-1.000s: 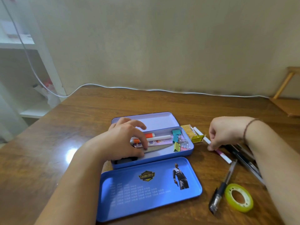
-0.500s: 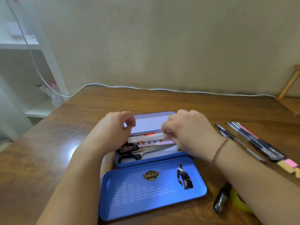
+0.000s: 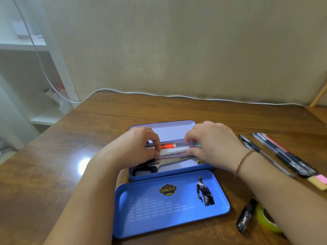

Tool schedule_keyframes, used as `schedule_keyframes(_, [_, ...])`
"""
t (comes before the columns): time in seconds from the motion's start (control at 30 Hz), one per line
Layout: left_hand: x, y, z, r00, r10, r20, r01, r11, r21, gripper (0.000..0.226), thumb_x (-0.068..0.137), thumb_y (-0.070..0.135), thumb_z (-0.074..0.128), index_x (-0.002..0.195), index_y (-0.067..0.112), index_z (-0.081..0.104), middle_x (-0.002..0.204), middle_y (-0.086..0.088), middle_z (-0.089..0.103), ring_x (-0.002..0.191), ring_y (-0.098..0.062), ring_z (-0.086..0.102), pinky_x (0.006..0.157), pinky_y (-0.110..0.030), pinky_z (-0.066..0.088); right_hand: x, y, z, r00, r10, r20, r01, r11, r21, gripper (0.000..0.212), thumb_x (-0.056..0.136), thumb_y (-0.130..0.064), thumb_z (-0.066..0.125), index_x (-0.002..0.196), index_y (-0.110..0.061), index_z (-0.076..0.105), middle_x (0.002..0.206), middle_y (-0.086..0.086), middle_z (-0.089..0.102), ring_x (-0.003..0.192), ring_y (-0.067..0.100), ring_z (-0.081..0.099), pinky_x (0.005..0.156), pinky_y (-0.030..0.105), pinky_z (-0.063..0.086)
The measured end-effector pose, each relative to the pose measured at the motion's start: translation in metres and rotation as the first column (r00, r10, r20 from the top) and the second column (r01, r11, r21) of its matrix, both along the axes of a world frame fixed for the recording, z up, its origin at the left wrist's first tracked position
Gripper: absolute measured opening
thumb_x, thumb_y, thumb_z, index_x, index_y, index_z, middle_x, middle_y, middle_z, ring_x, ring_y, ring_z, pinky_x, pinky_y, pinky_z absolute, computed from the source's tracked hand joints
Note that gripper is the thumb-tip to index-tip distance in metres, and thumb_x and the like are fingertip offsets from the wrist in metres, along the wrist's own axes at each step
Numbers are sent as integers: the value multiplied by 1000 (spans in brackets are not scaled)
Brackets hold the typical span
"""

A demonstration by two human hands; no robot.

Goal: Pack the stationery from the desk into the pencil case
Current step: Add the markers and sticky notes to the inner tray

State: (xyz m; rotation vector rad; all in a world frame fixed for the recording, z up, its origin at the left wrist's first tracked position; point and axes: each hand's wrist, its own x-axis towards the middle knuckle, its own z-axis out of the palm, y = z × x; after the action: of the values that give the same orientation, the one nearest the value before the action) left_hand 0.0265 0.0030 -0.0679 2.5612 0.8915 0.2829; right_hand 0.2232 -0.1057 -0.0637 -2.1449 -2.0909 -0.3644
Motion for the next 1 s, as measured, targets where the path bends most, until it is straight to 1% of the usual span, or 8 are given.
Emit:
schedule_keyframes(0.2, [0, 0, -2, 1000, -21, -19, 21, 1000, 14, 9, 81, 37, 72, 76, 37, 65, 97, 15, 62, 91, -4, 57, 80, -28, 49, 8, 1, 0, 986, -51, -161, 38, 996, -81, 14, 85, -45, 62, 94, -37, 69, 94, -13, 63, 91, 12, 57, 69, 28, 46])
schedule_keyframes(0.37, [1, 1, -4, 1000, 8, -14, -7, 1000, 22, 6, 84, 35, 68, 79, 35, 66, 96, 15, 62, 93, -7, 59, 79, -30, 51, 11, 1, 3, 950, -26, -312, -19, 990, -142, 13, 83, -37, 69, 94, -31, 74, 88, -14, 65, 75, 3, 57, 70, 31, 53])
schedule_keyframes(0.43, [0, 1, -4, 1000, 20, 3, -20, 999, 26, 7, 86, 31, 66, 80, 35, 66, 92, 16, 62, 90, -6, 60, 74, -26, 51, 8, 1, 2, 937, -14, -349, -32, 992, -124, 12, 83, -34, 71, 94, -30, 73, 85, -14, 63, 75, 5, 56, 69, 30, 53])
schedule_keyframes(0.5, [-1, 2, -4, 1000, 27, 16, -28, 999, 30, 9, 87, 29, 65, 80, 34, 67, 90, 18, 62, 86, -4, 61, 70, -20, 49, 4, 2, -3, 948, 21, -318, -44, 997, -68, 9, 83, -33, 69, 92, -31, 72, 86, -12, 64, 81, 9, 58, 71, 31, 53])
schedule_keyframes(0.6, [-2, 3, -3, 999, 45, -3, -45, 999, 24, 12, 87, 26, 65, 79, 34, 69, 90, 16, 65, 85, -5, 61, 71, -24, 51, 0, 2, -7, 961, 81, -263, -81, 997, 11, 9, 85, -31, 67, 91, -31, 73, 88, -12, 66, 84, 9, 57, 72, 26, 44])
schedule_keyframes(0.73, [-8, 8, -2, 997, 73, 0, -73, 997, -4, 15, 86, 24, 66, 77, 35, 70, 86, 16, 64, 81, -3, 61, 63, -17, 44, 4, 0, -3, 964, 98, -249, -102, 995, 0, 10, 84, -37, 68, 93, -34, 72, 82, -18, 61, 79, 4, 53, 64, 19, 32])
schedule_keyframes(0.9, [-13, 10, 0, 996, 89, 5, -89, 996, 0, 17, 84, 21, 71, 77, 36, 68, 88, 14, 64, 82, -1, 59, 60, -15, 39, 8, -1, -3, 964, 82, -253, -93, 995, -34, 9, 85, -37, 67, 93, -34, 70, 88, -16, 63, 82, 6, 54, 65, 22, 37])
schedule_keyframes(1.0, [-13, 10, 0, 995, 100, -16, -100, 995, 14, 14, 84, 24, 72, 79, 36, 69, 87, 16, 62, 75, 0, 57, 55, -12, 36, 5, 1, -8, 970, 98, -224, -101, 995, -3, 8, 86, -37, 65, 92, -36, 70, 91, -15, 63, 85, 7, 55, 66, 23, 38])
